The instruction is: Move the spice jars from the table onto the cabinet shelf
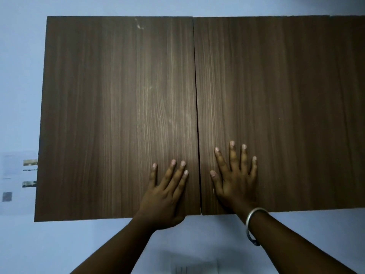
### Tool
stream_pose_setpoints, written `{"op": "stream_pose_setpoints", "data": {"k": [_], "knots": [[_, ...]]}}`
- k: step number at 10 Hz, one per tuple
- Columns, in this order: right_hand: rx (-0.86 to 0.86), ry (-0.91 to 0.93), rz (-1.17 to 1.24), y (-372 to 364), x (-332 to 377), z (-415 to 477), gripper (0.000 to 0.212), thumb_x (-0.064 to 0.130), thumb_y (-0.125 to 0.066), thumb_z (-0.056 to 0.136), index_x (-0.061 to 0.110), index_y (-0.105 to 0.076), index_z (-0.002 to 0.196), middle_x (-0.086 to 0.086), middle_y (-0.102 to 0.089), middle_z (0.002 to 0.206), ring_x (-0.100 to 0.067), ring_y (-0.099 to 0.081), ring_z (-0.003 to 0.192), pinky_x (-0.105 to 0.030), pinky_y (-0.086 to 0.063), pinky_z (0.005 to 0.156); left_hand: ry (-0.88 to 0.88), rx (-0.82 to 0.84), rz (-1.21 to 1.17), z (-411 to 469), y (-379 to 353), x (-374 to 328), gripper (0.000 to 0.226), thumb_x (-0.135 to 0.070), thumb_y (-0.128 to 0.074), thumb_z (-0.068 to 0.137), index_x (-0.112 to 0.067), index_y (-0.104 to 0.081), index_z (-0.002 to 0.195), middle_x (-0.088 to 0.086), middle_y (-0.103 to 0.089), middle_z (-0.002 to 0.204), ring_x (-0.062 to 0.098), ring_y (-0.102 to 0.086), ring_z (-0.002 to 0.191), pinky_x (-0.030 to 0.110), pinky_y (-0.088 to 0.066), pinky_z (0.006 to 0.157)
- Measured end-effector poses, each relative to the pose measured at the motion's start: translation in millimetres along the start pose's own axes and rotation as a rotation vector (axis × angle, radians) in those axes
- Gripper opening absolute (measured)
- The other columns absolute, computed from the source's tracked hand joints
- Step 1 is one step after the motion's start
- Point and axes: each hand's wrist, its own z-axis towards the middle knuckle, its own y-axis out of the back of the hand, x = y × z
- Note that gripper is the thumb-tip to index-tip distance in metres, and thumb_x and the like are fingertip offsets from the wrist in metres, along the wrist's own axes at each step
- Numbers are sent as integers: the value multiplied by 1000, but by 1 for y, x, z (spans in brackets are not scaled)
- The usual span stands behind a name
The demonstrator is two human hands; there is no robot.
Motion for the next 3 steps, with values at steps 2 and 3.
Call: {"op": "stream_pose_setpoints", "data": {"k": [2,3], "knots": [[75,14,-19,15,5,-2,68,59,-26,101,37,-8,163,-9,0,173,-40,0,158,-68,-10,120,-11,78,-9,-2,21,0,132,-92,-49,72,-8,-9,165,14,-1,175,36,-1,161,73,2,120],[135,-15,-45,36,17,3,70,59,-30,101,34,-10,163,-11,-1,172,-42,-1,157,-68,-11,120,21,108,-90,4,42,3,115,-85,-44,83,-12,-13,166,10,-7,175,31,-4,161,70,-8,122]]}}
